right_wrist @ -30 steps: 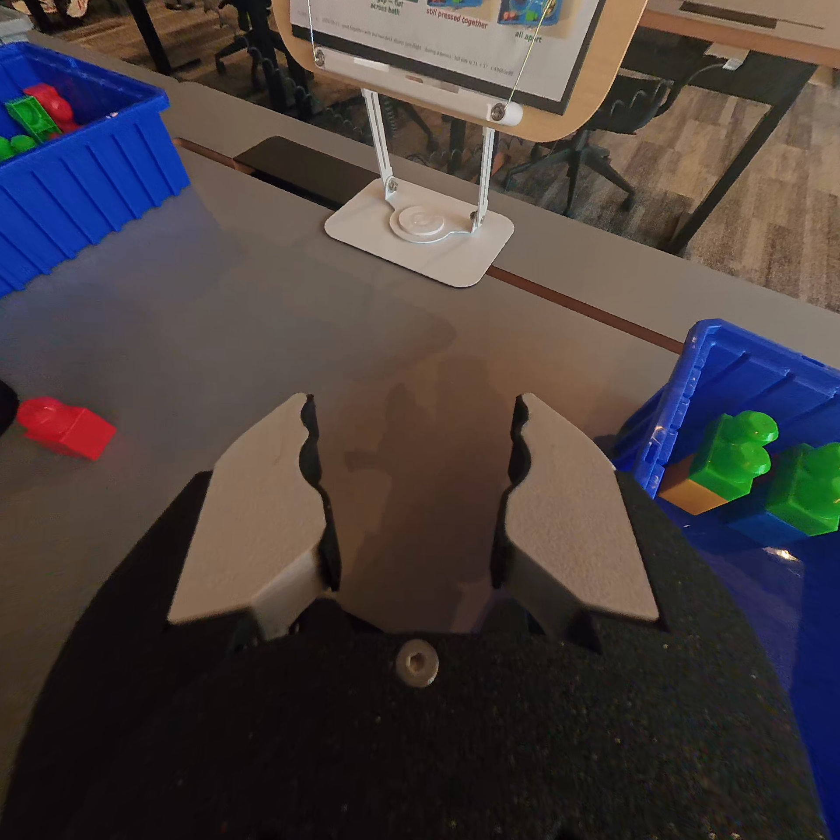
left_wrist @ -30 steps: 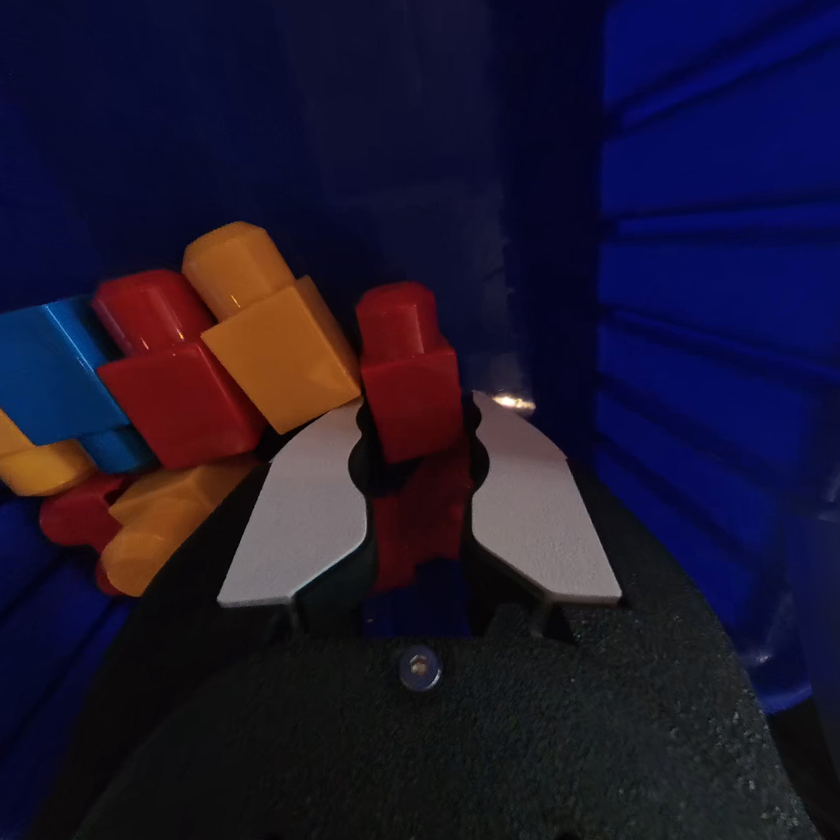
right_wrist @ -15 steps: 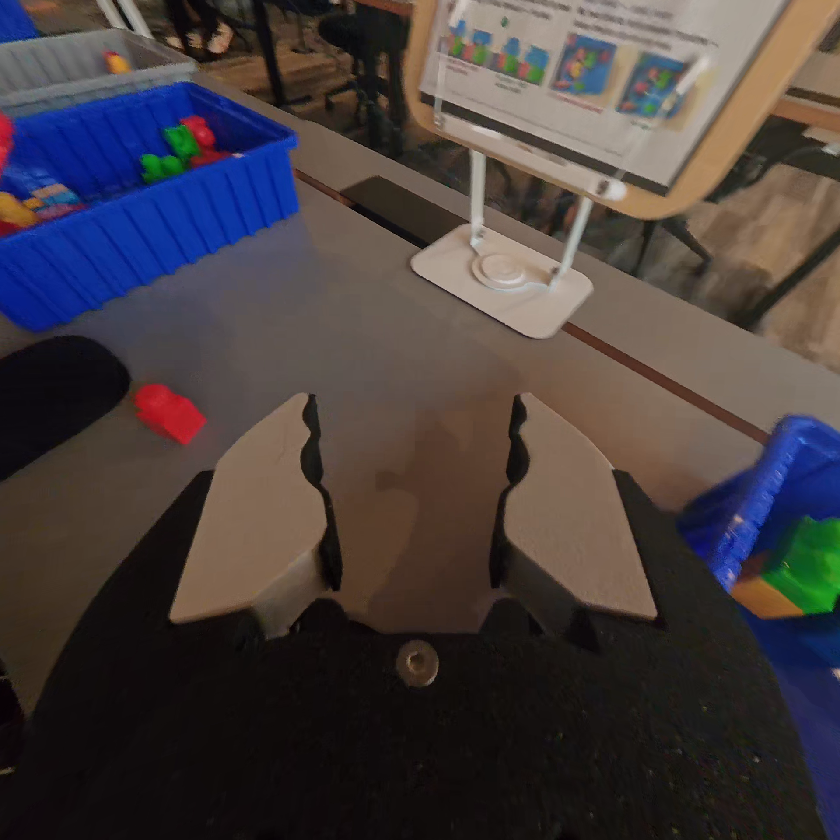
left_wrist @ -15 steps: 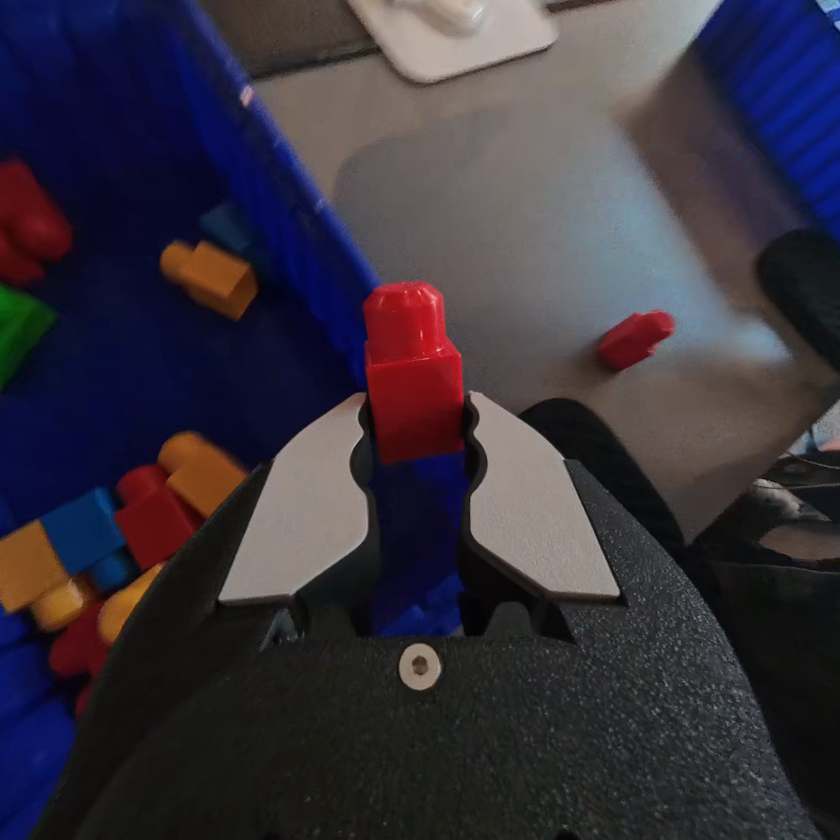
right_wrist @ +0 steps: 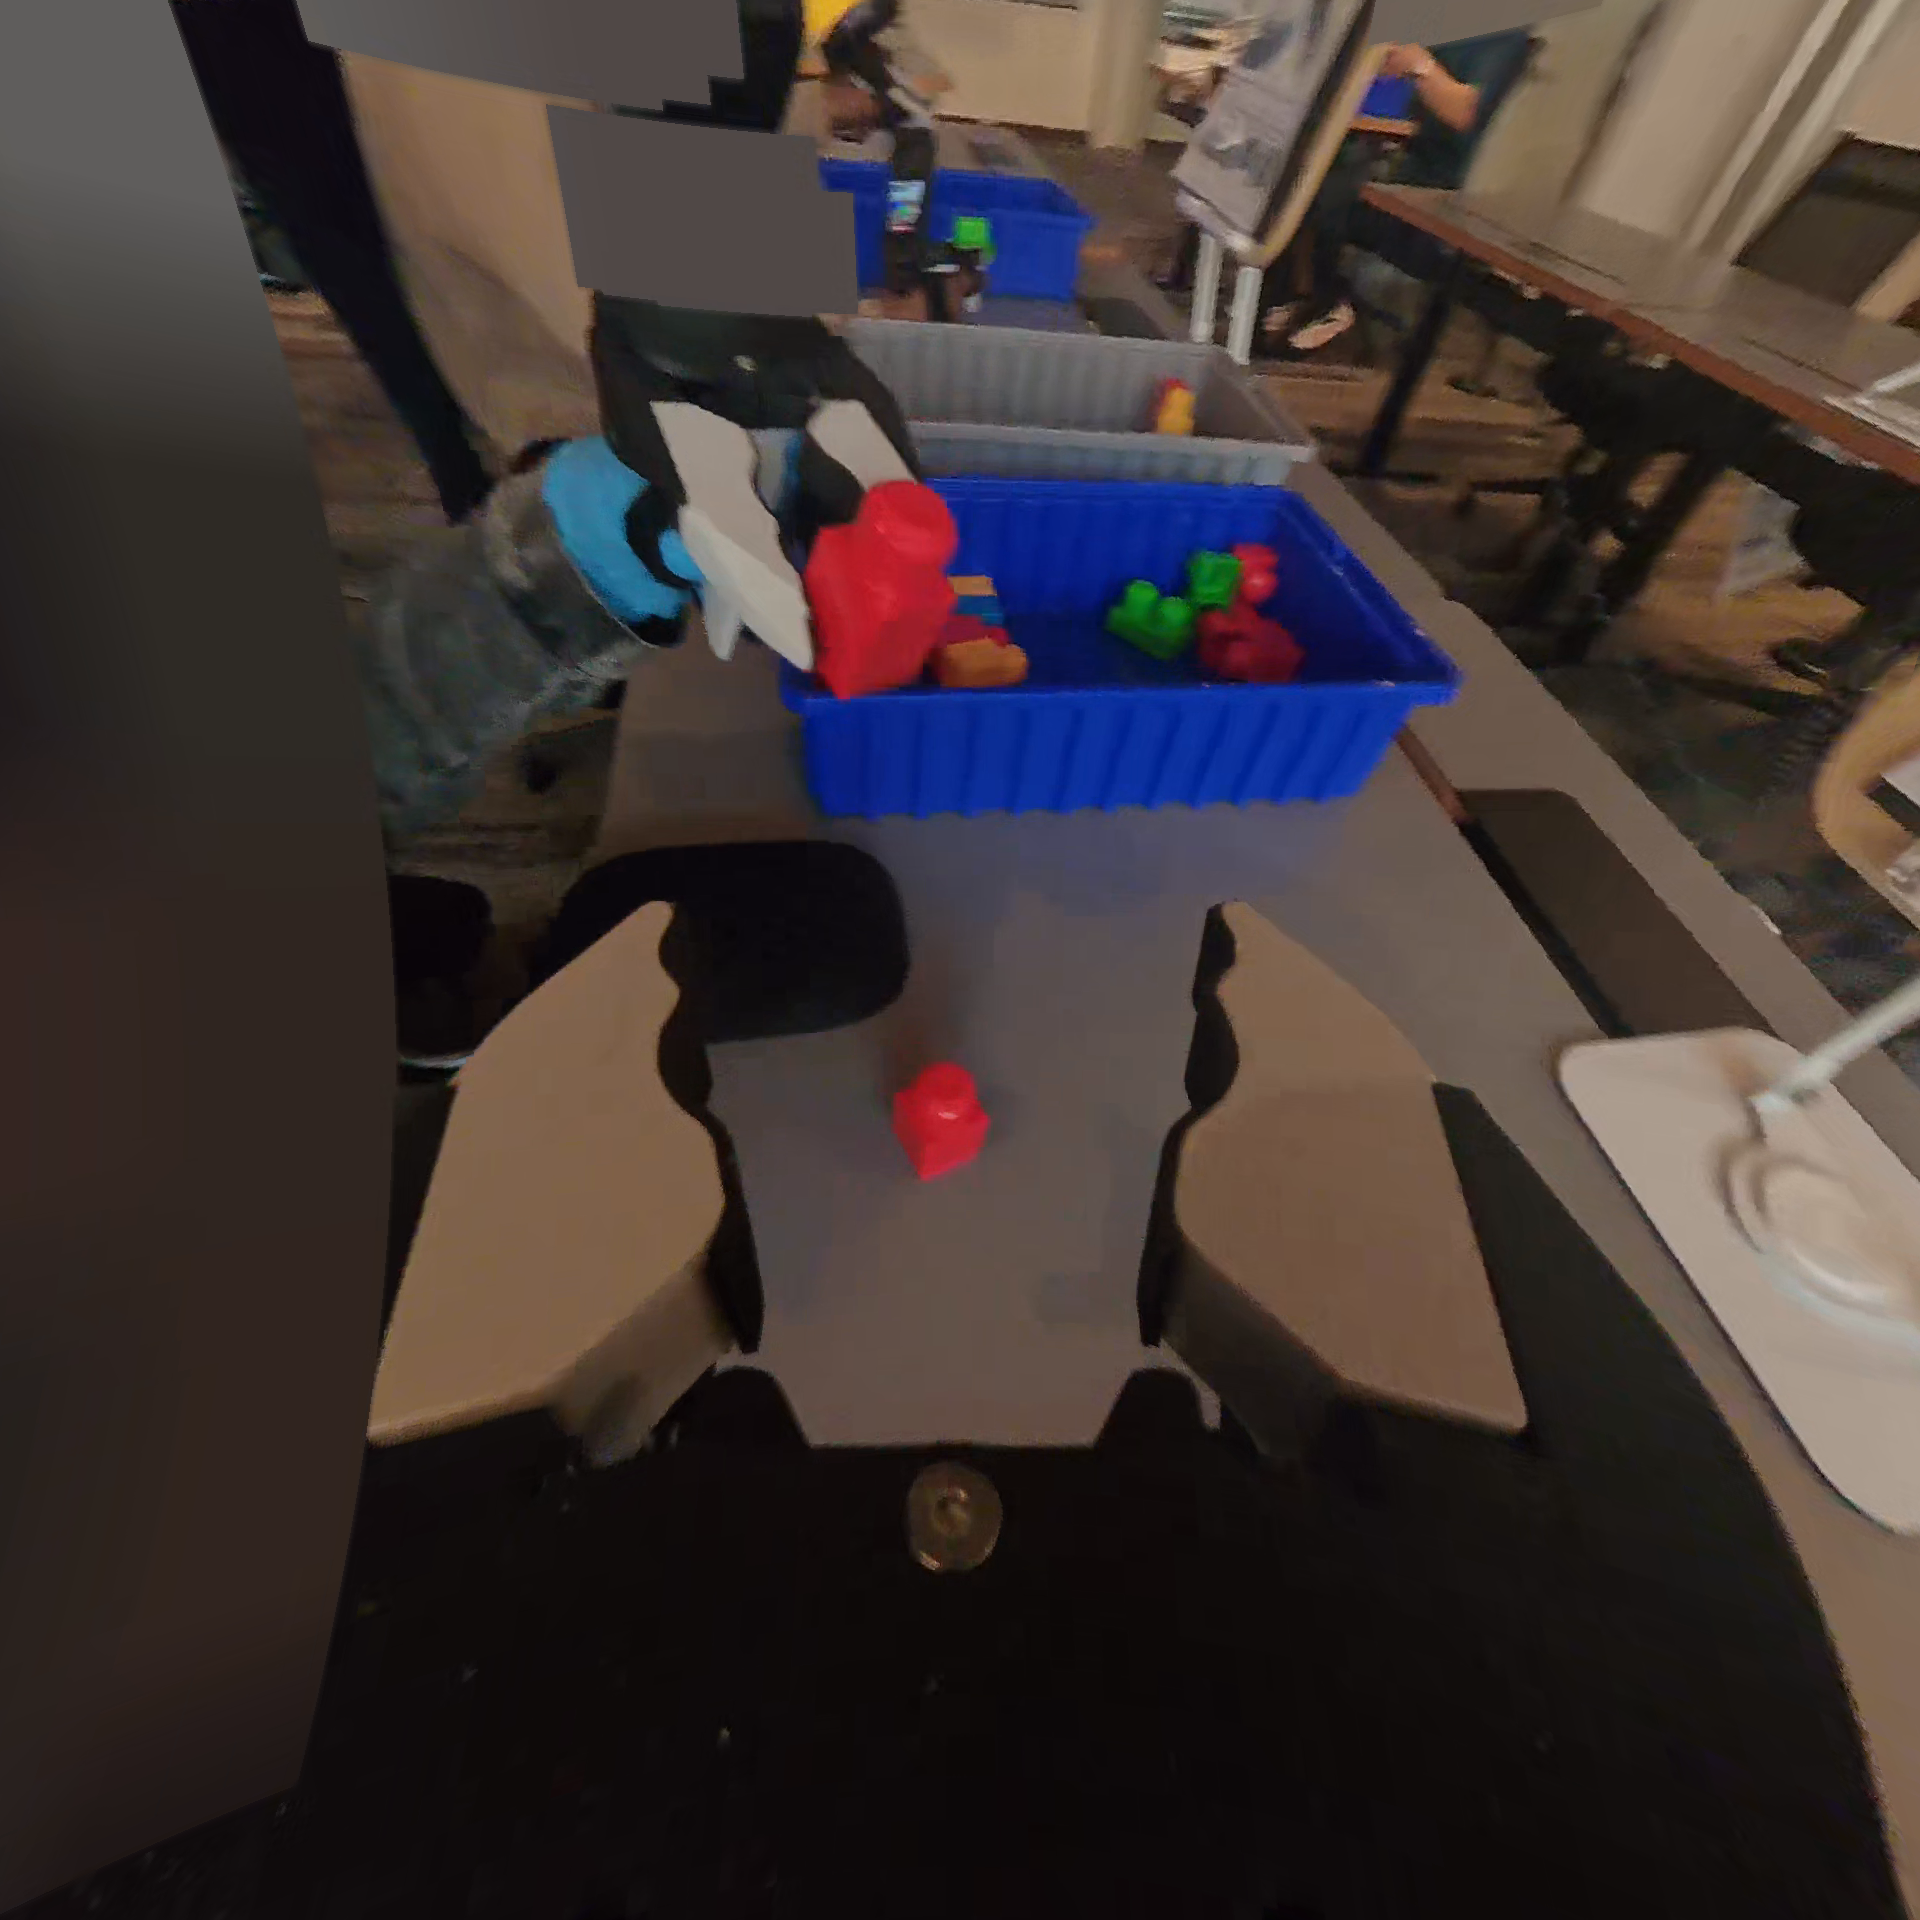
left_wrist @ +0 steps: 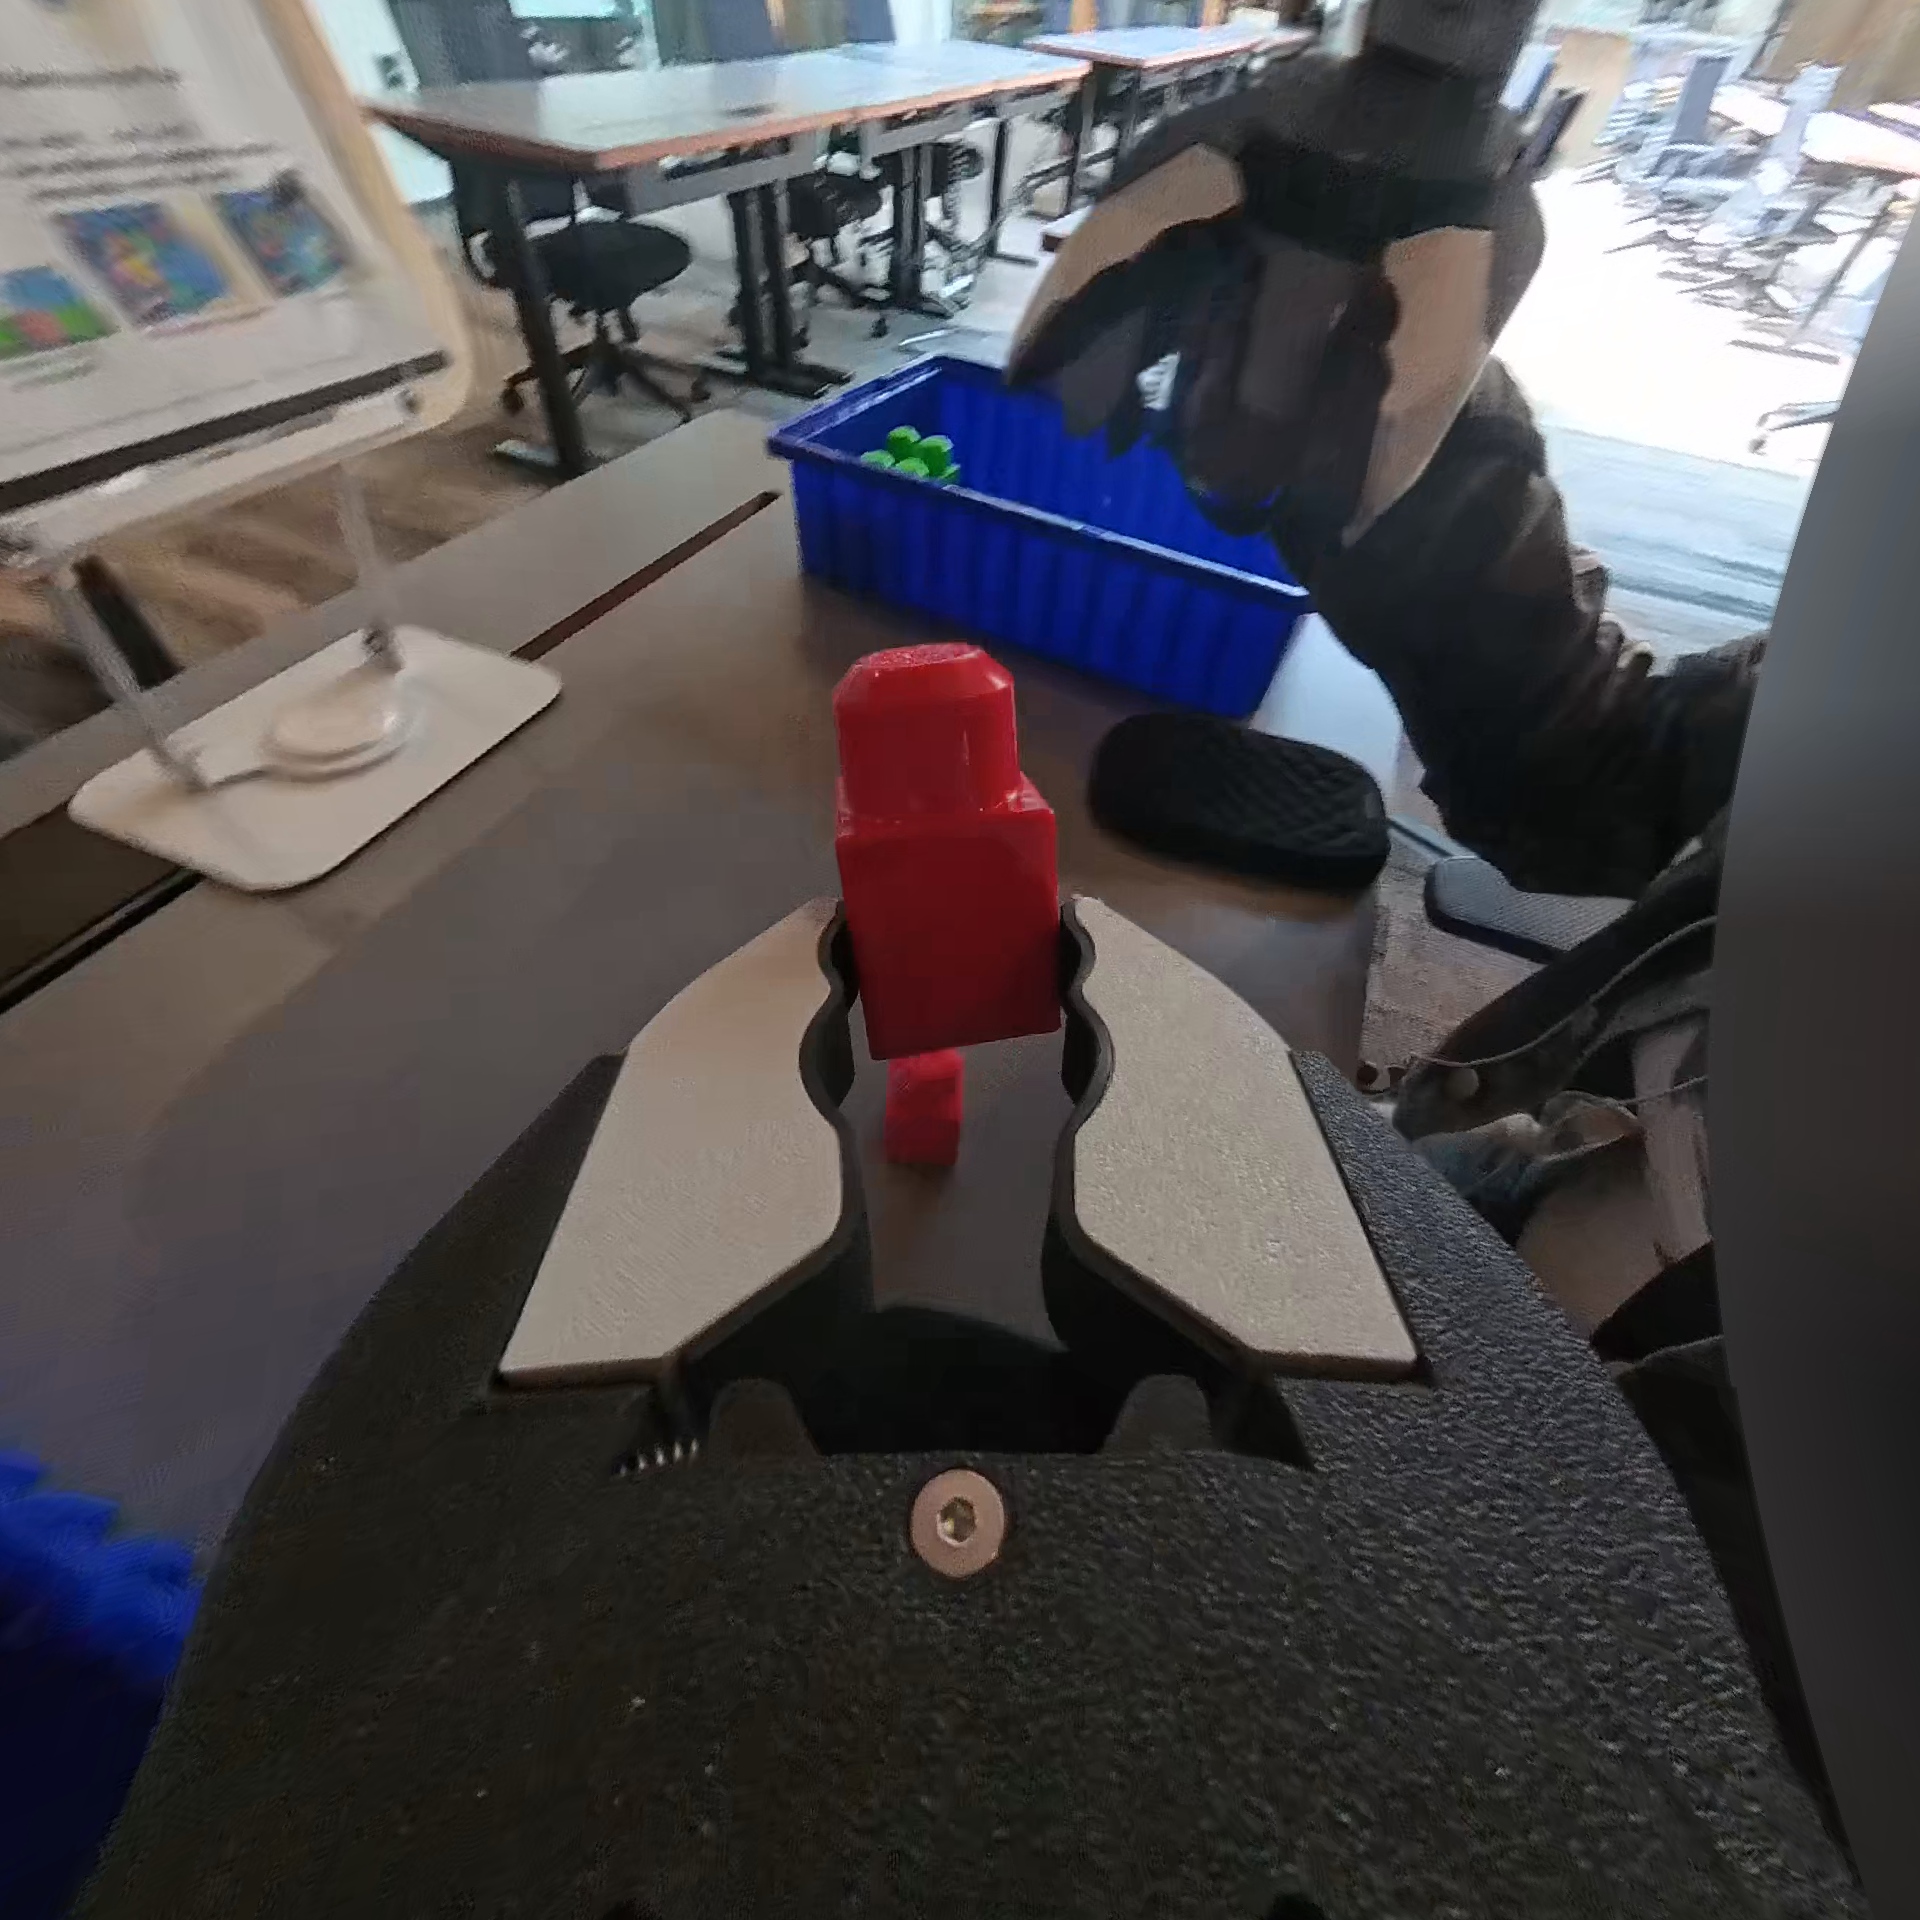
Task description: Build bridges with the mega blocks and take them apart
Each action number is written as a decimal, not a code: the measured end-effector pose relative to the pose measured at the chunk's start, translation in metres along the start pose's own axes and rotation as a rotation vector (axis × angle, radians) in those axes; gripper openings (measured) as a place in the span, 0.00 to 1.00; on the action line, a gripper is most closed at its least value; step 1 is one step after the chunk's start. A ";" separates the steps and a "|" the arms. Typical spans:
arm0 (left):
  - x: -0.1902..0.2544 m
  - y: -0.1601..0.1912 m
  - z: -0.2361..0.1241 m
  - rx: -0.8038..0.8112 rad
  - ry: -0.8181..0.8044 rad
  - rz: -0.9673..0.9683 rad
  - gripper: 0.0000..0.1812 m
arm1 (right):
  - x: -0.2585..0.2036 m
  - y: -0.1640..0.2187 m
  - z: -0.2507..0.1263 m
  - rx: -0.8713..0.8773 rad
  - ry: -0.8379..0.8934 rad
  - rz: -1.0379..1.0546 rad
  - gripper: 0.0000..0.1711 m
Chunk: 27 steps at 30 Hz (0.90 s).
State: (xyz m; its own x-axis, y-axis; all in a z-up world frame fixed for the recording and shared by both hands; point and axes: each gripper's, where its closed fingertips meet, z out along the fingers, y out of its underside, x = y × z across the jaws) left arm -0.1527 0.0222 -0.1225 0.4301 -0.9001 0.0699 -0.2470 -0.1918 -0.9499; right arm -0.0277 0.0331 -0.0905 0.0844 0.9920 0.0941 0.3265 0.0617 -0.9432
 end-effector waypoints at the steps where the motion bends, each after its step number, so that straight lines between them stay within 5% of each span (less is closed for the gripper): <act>1: 0.007 -0.003 0.007 0.011 0.027 0.016 0.20 | -0.007 -0.004 0.007 -0.009 -0.031 -0.013 0.53; 12: 0.071 -0.016 0.050 0.057 0.253 0.125 0.20 | -0.049 -0.010 0.052 -0.177 -0.221 -0.112 0.42; 19: 0.079 -0.014 0.055 0.071 0.295 0.134 0.20 | -0.058 -0.002 0.056 -0.229 -0.270 -0.109 0.32; 21: 0.078 -0.013 0.056 0.069 0.295 0.131 0.20 | -0.060 -0.001 0.055 -0.228 -0.290 -0.115 0.22; 27: 0.074 -0.011 0.052 0.081 0.306 0.098 0.27 | -0.058 0.000 0.053 -0.204 -0.249 -0.154 0.21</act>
State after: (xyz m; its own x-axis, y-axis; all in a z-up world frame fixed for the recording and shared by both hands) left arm -0.0726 -0.0216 -0.1226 0.1235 -0.9909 0.0539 -0.1992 -0.0780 -0.9769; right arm -0.0826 -0.0183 -0.1123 -0.2044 0.9708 0.1256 0.5006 0.2139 -0.8388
